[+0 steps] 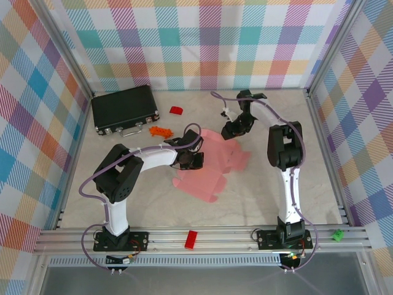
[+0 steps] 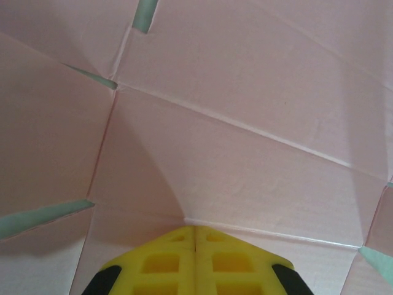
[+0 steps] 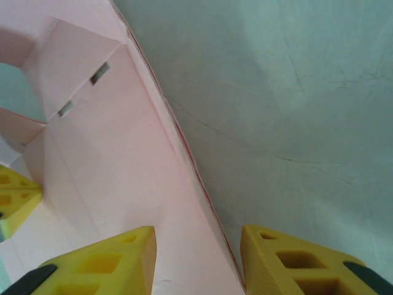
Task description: Fold the paper box
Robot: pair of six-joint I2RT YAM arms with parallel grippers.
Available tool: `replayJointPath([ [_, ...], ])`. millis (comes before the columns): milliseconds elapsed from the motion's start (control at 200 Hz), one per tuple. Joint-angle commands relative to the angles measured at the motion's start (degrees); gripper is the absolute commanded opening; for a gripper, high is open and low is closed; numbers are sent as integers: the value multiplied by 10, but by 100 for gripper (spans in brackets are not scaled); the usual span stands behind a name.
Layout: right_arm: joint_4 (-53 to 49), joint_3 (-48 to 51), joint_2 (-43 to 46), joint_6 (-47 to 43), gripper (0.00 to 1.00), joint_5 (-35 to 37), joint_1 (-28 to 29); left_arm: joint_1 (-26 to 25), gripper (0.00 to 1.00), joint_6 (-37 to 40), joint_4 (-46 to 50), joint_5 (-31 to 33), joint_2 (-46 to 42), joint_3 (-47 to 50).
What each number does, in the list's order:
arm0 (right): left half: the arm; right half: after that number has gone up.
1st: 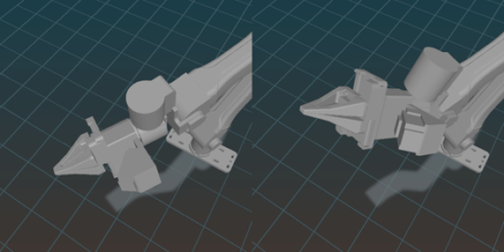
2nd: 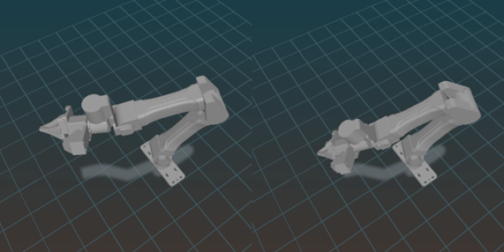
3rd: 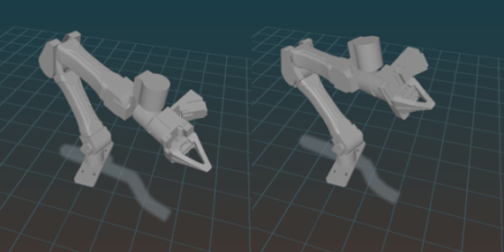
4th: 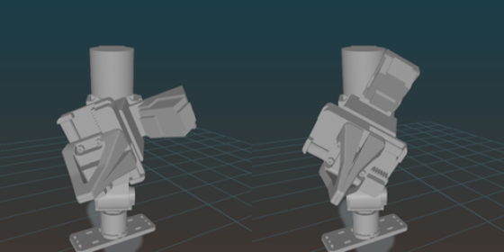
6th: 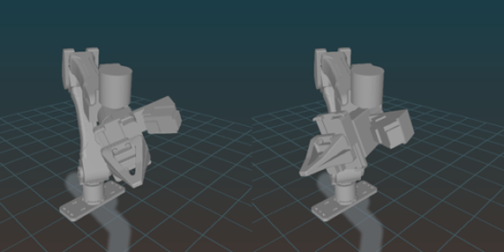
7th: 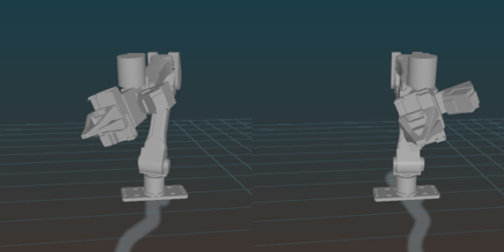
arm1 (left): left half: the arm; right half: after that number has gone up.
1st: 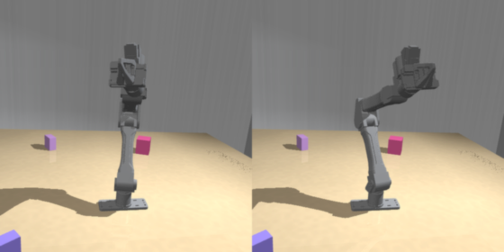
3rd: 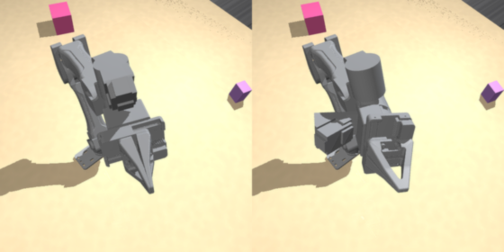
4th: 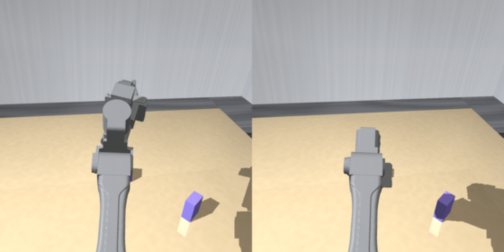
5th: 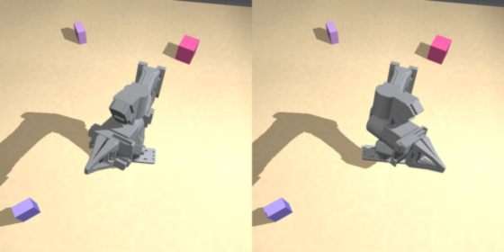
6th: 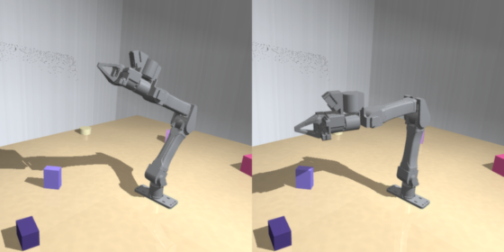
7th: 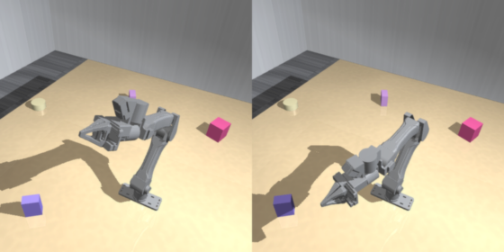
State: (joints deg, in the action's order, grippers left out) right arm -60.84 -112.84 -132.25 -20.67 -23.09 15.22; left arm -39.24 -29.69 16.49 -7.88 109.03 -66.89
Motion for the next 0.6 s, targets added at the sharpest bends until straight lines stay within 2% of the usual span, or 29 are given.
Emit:
replayJointPath([
  [0, -16, 0, 29, -19, 40, -14, 9, -4, 0, -8, 6, 13, 20, 12],
  [595, 68, 38, 37, -50, 32, 60, 30, -4, 0, -7, 5, 13, 16, 18],
])
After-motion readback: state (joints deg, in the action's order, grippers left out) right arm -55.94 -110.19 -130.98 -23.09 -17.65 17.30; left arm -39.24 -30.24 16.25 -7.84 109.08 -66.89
